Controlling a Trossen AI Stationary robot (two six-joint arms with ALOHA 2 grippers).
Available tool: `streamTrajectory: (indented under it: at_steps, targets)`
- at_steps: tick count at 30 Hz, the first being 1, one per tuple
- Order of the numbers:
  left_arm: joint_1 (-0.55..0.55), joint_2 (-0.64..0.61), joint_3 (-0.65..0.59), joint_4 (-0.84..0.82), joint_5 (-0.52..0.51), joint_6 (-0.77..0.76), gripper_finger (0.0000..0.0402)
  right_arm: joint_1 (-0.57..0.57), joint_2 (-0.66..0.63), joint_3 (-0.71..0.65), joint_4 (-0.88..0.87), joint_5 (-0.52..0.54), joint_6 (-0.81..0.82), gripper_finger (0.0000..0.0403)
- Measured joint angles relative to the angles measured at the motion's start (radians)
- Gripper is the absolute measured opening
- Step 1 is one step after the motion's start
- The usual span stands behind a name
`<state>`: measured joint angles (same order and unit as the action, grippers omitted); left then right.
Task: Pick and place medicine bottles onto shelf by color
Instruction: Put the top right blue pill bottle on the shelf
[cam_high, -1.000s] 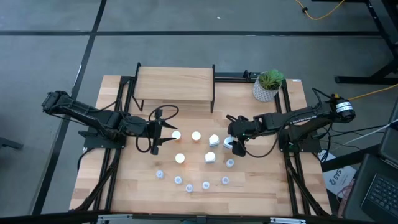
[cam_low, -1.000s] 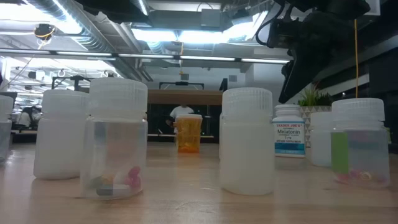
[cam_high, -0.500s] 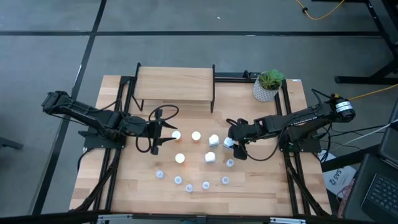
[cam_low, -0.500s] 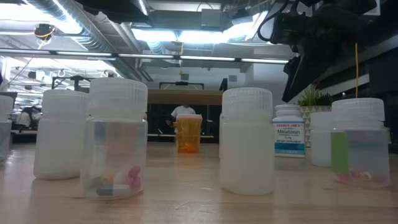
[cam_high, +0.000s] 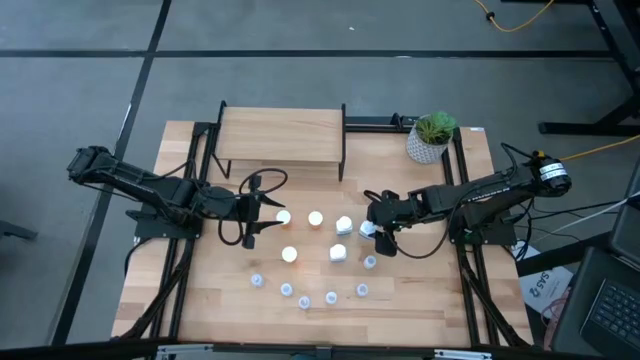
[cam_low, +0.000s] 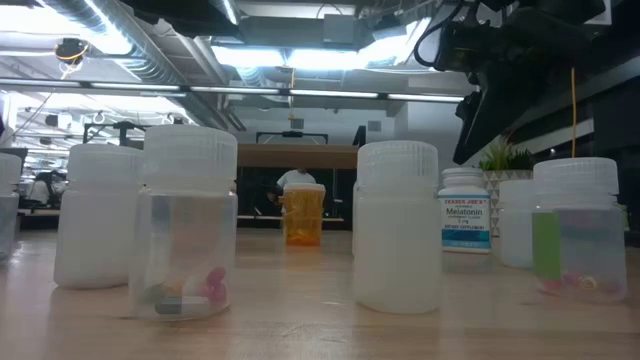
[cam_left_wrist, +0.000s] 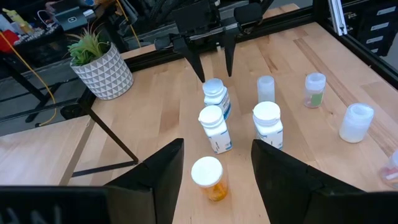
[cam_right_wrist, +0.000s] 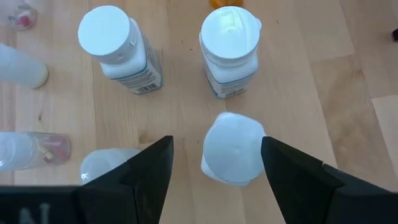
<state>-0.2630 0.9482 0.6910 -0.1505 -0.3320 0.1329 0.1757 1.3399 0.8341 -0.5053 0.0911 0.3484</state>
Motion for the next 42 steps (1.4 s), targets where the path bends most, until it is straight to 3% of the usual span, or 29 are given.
streamTrajectory:
  at_steps: [5, 19, 31, 36, 42]
  targets:
    - [0.000, 0.000, 0.000, 0.000, 0.000, 0.000, 0.0182, 0.000, 0.000, 0.000, 0.000, 0.065, 0.099, 0.0245]
    - [0.000, 0.000, 0.000, 0.000, 0.000, 0.000, 0.0182, 0.000, 0.000, 0.000, -0.001, 0.066, 0.223, 0.0245]
    - [0.000, 0.000, 0.000, 0.000, 0.000, 0.000, 0.0182, 0.024, 0.009, 0.000, 0.000, 0.069, 0.201, 0.0245]
    - [0.000, 0.000, 0.000, 0.000, 0.000, 0.000, 0.0182, 0.047, 0.065, 0.001, 0.003, 0.167, 0.189, 0.0245]
    - [0.000, 0.000, 0.000, 0.000, 0.000, 0.001, 0.0182, 0.047, 0.113, -0.001, 0.002, 0.168, 0.219, 0.0245]
